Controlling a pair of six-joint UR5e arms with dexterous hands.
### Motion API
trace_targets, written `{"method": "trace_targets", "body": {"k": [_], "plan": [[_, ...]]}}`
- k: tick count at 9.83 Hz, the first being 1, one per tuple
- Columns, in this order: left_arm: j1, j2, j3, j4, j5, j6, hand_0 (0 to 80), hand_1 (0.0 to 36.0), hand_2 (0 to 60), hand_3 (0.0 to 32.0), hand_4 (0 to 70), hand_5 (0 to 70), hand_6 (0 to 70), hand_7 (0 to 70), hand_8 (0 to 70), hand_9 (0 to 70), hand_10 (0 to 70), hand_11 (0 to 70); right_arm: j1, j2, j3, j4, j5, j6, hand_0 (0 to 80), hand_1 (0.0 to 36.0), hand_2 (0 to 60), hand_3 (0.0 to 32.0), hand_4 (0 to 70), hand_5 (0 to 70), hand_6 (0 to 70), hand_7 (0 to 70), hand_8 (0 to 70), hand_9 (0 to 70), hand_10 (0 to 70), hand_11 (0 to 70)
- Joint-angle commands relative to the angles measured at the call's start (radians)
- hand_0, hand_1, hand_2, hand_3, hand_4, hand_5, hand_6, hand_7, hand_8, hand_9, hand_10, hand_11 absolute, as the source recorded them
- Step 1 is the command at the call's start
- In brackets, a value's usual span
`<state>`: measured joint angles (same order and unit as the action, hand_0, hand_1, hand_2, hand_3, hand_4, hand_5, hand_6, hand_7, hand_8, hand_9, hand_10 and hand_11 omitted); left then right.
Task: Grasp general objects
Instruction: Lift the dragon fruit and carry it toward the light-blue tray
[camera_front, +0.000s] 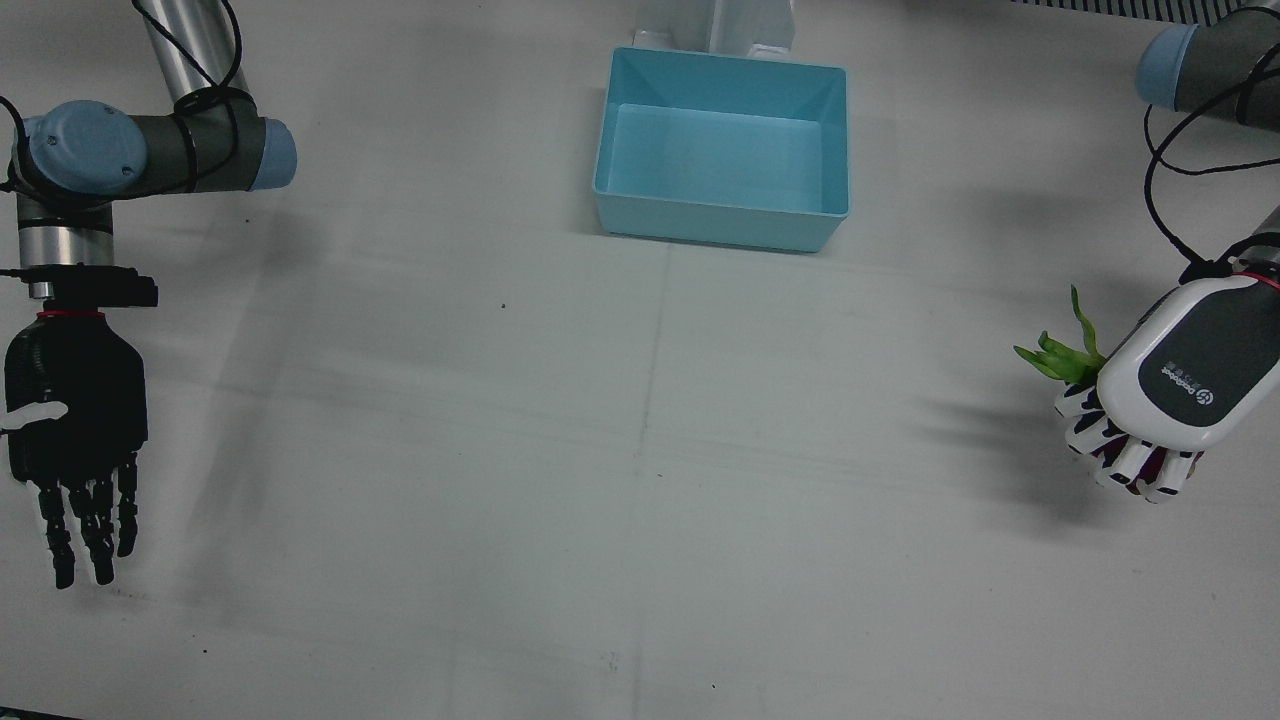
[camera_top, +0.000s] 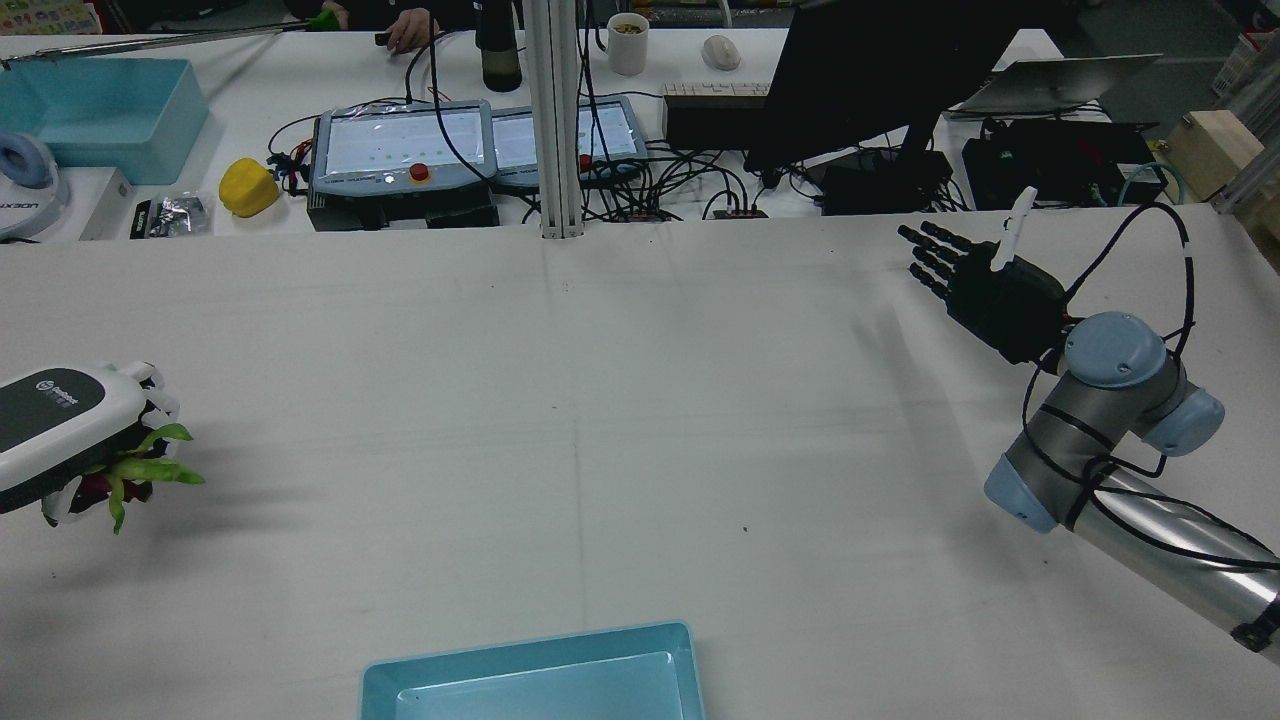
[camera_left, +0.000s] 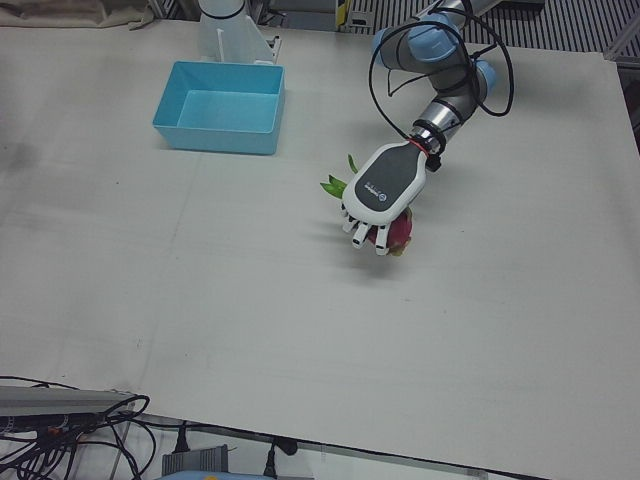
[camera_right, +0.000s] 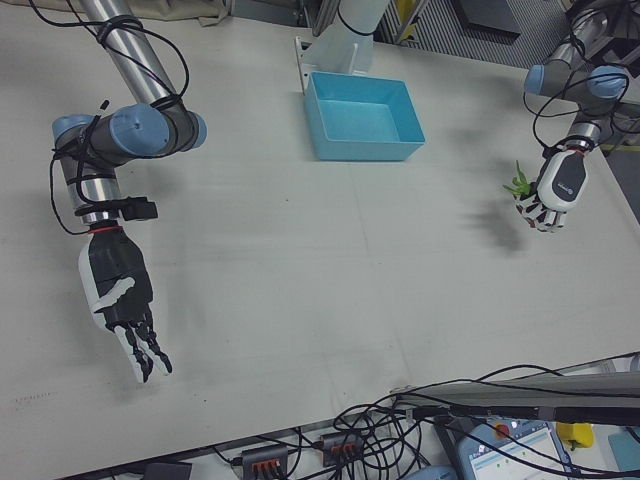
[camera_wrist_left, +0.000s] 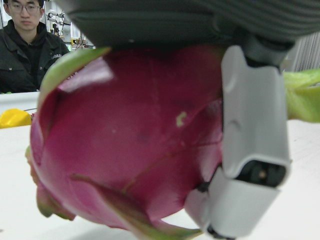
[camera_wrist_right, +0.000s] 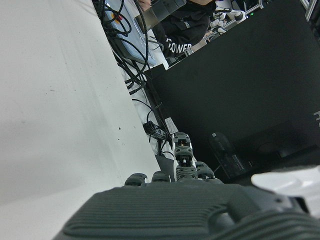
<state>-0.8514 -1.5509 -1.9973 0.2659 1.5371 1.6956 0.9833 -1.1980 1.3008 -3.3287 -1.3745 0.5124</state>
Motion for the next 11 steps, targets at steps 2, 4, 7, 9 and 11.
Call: {"method": "trace_targets", "body": {"k": [2, 4, 7, 9, 11], "plan": [[-0.003, -0.043, 0.049, -0.119, 0.144, -0.545, 75.9, 28.5, 60.0, 0.0, 70.0, 53.8, 70.0, 70.0, 70.0, 70.0, 70.0, 70.0, 0.0, 0.0, 0.0, 0.0, 0.0, 0.0, 0.0, 0.0, 0.0, 0.0, 0.0, 0.0, 0.0, 0.0, 0.0, 0.0, 0.0, 0.0], [-0.003, -0.107, 0.09, -0.12, 0.242, -0.757, 80.0, 31.3, 60.0, 0.0, 70.0, 54.0, 70.0, 70.0, 70.0, 70.0, 70.0, 70.0, 0.0, 0.0, 0.0, 0.0, 0.0, 0.0, 0.0, 0.0, 0.0, 0.0, 0.0, 0.0, 0.0, 0.0, 0.0, 0.0, 0.0, 0.0], [-0.003, -0.123, 0.097, -0.222, 0.377, -1.004, 80.0, 31.3, 60.0, 0.0, 70.0, 54.0, 70.0, 70.0, 70.0, 70.0, 70.0, 70.0, 0.0, 0.0, 0.0, 0.0, 0.0, 0.0, 0.0, 0.0, 0.0, 0.0, 0.0, 0.0, 0.0, 0.0, 0.0, 0.0, 0.0, 0.0], [-0.005, -0.123, 0.088, -0.29, 0.451, -1.166, 80.0, 30.9, 60.0, 0.0, 70.0, 54.0, 70.0, 70.0, 70.0, 70.0, 70.0, 70.0, 0.0, 0.0, 0.0, 0.0, 0.0, 0.0, 0.0, 0.0, 0.0, 0.0, 0.0, 0.0, 0.0, 0.0, 0.0, 0.0, 0.0, 0.0], [-0.023, -0.114, 0.081, -0.347, 0.506, -1.247, 80.0, 31.5, 60.0, 0.0, 70.0, 54.0, 70.0, 70.0, 70.0, 70.0, 70.0, 70.0, 0.0, 0.0, 0.0, 0.0, 0.0, 0.0, 0.0, 0.0, 0.0, 0.0, 0.0, 0.0, 0.0, 0.0, 0.0, 0.0, 0.0, 0.0]]}}
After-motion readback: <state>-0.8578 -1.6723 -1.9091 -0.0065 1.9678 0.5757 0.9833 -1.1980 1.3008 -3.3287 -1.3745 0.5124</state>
